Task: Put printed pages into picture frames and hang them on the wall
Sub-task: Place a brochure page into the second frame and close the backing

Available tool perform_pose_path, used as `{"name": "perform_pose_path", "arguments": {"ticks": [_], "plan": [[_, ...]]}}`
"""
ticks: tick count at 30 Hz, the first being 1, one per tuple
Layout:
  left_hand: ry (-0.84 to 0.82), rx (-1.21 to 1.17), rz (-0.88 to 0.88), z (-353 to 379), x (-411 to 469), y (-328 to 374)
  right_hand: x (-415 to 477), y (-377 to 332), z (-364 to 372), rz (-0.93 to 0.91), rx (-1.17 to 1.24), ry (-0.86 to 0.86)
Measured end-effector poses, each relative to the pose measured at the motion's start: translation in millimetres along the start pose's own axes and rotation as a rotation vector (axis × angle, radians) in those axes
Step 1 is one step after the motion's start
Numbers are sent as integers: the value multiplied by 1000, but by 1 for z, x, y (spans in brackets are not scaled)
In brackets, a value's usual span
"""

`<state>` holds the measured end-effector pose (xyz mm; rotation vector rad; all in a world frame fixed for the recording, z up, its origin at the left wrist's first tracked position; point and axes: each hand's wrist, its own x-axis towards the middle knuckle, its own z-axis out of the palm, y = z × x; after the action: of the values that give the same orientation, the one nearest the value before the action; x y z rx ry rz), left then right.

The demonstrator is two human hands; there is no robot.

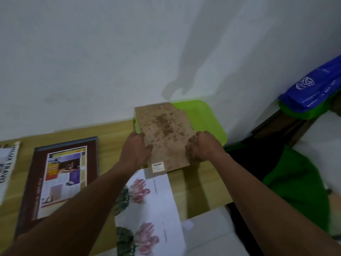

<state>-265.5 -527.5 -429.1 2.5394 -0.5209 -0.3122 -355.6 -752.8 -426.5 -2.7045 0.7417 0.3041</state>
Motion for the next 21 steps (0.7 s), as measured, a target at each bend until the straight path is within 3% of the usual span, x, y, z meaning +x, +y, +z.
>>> {"name": "perform_pose_path", "arguments": {"ticks": [9, 21], "plan": [[112, -271, -253, 22, 10, 17, 27, 14, 10, 46, 247, 6], [78, -619, -383, -24, -12, -2, 5, -9, -4, 40, 674, -136]]}}
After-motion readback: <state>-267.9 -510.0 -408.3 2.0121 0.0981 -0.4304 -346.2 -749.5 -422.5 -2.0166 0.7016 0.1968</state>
